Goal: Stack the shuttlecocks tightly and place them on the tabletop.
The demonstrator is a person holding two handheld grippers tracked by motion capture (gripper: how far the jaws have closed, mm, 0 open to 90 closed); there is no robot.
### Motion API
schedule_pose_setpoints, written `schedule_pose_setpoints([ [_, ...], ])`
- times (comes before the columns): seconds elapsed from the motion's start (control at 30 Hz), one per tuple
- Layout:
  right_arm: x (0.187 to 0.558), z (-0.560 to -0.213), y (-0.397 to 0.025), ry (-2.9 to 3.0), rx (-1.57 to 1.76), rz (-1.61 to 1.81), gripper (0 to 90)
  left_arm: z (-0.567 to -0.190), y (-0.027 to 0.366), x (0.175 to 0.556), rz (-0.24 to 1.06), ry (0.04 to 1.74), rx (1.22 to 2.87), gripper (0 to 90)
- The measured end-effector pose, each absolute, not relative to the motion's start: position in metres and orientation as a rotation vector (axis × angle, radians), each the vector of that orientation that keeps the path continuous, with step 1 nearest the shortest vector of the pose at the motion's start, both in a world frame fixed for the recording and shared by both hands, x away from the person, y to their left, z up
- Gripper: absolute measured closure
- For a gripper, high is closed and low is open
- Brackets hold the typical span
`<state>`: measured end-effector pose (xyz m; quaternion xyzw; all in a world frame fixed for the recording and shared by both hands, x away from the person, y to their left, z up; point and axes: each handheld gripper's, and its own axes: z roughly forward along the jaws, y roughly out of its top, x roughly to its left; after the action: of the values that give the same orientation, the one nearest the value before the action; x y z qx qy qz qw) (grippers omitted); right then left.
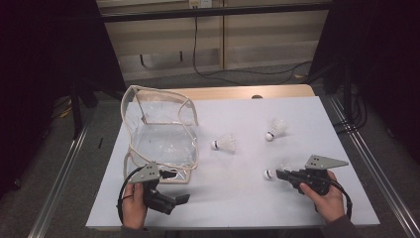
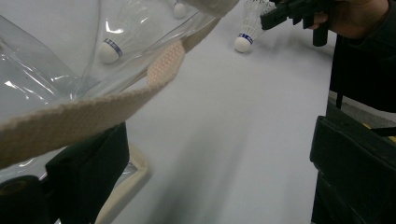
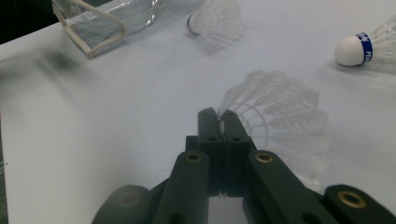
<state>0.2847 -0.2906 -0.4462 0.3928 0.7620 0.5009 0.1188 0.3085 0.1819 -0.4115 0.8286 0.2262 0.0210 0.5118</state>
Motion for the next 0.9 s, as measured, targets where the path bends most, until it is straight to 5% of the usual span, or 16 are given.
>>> schedule_pose_setpoints([
  [0.9,0.2869,-0.4420,-0.2881,2.217,1.145,1.490,89.7,-0.4117,0.1797,0.3159,0.103,0.558,1.975,5.4],
])
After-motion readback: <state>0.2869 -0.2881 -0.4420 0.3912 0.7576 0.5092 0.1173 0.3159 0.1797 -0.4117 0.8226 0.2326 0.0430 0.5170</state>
